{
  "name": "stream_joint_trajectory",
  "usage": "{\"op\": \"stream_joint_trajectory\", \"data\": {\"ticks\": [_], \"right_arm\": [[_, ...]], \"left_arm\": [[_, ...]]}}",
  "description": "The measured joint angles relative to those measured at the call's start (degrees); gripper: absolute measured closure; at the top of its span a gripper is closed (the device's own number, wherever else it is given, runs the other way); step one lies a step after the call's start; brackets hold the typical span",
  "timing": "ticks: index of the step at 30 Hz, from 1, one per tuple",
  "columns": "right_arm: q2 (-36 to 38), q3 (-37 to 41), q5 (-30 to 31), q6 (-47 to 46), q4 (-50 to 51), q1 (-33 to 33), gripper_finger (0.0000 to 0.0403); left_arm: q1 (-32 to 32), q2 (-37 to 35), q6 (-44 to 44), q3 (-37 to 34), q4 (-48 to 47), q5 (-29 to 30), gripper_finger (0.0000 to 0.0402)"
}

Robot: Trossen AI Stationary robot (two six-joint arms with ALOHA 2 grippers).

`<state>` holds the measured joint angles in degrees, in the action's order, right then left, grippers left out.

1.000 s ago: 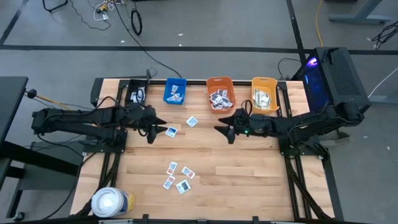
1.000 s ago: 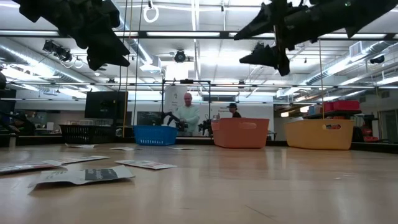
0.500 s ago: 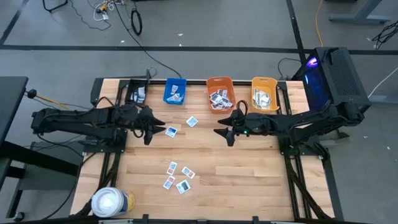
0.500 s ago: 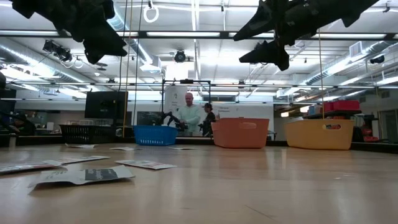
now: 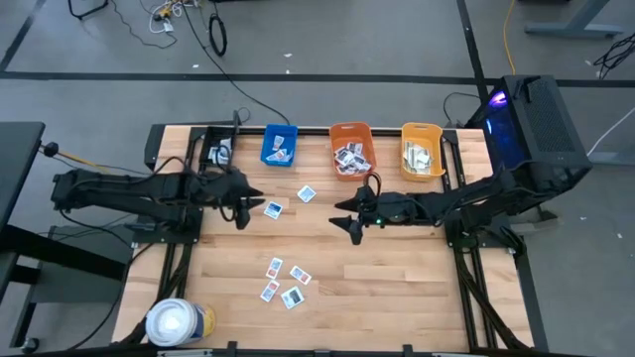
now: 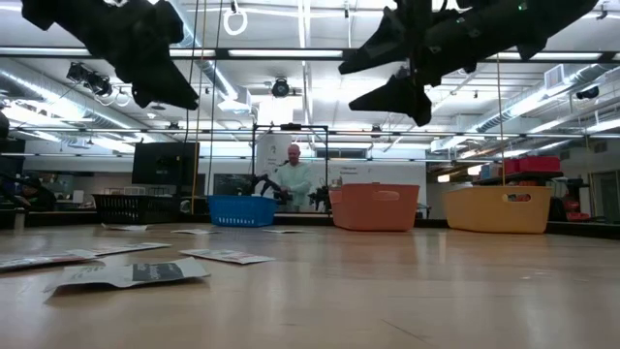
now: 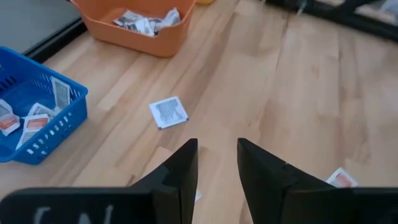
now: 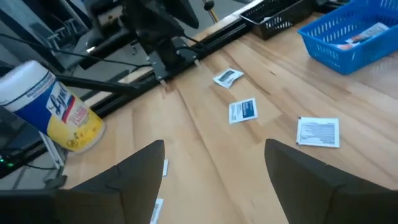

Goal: Pick & Place First Aid Supplies
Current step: Put the alcohol pad into the black bin

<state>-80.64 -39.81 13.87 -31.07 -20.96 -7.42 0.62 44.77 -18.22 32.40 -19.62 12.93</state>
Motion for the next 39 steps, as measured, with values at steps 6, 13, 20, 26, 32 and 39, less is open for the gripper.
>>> {"op": "stream_joint_trajectory", "data": {"ticks": [6,13,20,26,32,39], "right_arm": [[-0.5,0.0,0.0,-1.9,-0.7,0.0,0.0124],[-0.5,0.0,0.0,-1.9,-0.7,0.0,0.0124],[-0.5,0.0,0.0,-3.2,-0.8,0.0,0.0124],[-0.5,0.0,0.0,-4.1,-0.8,0.0,0.0124],[-0.5,0.0,-1.4,-5.0,-0.9,0.0,0.0124],[-0.5,0.0,-1.4,-6.0,-0.9,0.0,0.0124]], "left_arm": [[0.0,3.9,1.8,0.0,0.3,-0.2,0.0266],[0.0,8.7,17.9,0.0,0.3,-0.9,0.0181],[3.3,14.1,19.0,0.0,0.4,-10.4,0.0115],[7.3,19.8,23.2,0.0,0.7,-15.1,0.0118],[10.5,24.3,27.8,0.0,1.0,-19.8,0.0119],[12.1,27.6,30.3,0.1,1.0,-21.8,0.0119]]}}
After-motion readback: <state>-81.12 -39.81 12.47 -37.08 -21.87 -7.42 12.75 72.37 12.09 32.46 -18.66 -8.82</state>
